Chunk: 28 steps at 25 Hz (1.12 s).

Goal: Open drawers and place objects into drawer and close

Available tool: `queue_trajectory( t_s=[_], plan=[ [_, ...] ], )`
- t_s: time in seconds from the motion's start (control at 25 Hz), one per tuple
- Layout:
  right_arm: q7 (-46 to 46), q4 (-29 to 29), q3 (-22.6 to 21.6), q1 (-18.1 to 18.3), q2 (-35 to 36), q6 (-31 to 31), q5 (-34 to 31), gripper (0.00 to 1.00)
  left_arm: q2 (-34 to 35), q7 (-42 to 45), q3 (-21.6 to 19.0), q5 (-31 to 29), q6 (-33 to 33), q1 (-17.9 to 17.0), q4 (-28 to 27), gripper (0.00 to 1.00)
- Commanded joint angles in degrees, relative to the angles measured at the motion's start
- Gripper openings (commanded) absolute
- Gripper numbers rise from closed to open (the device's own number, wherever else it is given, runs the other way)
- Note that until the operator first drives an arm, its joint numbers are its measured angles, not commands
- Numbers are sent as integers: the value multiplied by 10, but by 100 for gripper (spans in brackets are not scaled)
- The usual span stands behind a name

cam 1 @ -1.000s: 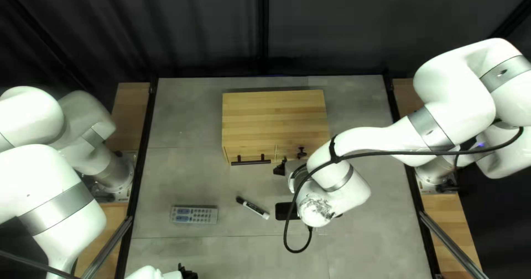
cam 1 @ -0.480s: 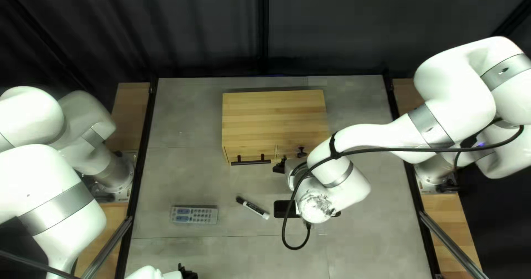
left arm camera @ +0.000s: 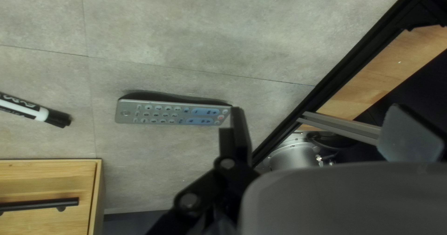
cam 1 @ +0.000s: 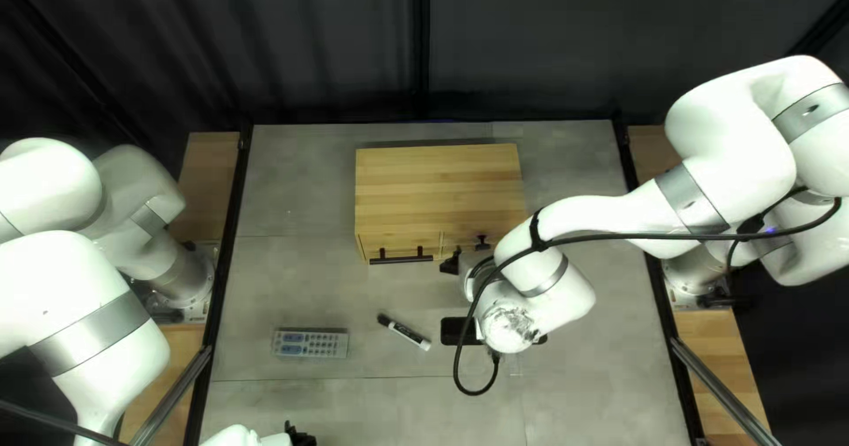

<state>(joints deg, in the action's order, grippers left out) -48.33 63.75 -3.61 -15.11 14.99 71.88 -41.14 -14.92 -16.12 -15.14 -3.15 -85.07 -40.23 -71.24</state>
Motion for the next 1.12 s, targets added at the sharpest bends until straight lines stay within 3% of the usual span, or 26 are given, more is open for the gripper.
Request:
queue_trajectory(
  t_s=[0.04,0.8,1.0,1.12],
  plan=[
    [0,-3,0,0,1,-3,-1,100,0,0,0,0,0,0,0,100],
    [-6,-16,1,3,-2,-17,-13,97,0,0,0,0,0,0,0,100],
    [-10,-14,2,4,-1,-18,-14,87,0,0,0,0,0,0,0,100],
    [-13,-15,3,5,-1,-18,-15,87,0,0,0,0,0,0,0,100]
  ],
)
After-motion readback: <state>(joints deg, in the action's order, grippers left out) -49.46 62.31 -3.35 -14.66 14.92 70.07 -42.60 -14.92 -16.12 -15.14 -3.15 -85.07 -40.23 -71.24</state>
